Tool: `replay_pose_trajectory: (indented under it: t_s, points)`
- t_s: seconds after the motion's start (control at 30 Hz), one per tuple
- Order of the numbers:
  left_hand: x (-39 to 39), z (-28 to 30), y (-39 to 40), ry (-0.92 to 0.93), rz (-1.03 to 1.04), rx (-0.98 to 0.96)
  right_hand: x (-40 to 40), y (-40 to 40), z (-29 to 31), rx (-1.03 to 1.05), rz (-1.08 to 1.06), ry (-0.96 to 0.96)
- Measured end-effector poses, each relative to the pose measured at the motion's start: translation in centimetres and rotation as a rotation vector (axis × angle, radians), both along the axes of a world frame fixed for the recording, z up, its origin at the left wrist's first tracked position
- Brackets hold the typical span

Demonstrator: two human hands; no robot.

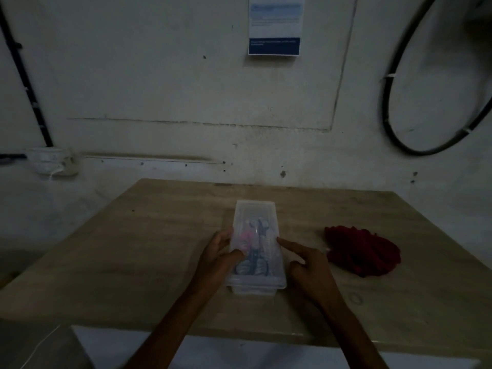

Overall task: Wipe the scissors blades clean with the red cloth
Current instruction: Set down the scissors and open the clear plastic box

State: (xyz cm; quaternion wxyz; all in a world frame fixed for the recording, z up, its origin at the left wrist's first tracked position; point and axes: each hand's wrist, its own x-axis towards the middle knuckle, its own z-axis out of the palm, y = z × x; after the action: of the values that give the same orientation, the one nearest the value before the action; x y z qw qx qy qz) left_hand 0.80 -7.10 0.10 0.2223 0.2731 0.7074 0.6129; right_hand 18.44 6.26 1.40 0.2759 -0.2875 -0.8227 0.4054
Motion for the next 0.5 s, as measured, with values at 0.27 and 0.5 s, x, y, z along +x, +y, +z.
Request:
replay_pose_trajectory:
  t_s: [0.27,0.5]
  points:
    - [-1.7,1.5,3.1,-0.080,-0.127,0.007,-4.8,0.4,1.5,-0.241,-0.011,-0.092]
    - [-7.1,2.8,0.9,0.195,-0.109,-0.233,-10.4,-1.2,1.0,-0.024,0.006,-0.184]
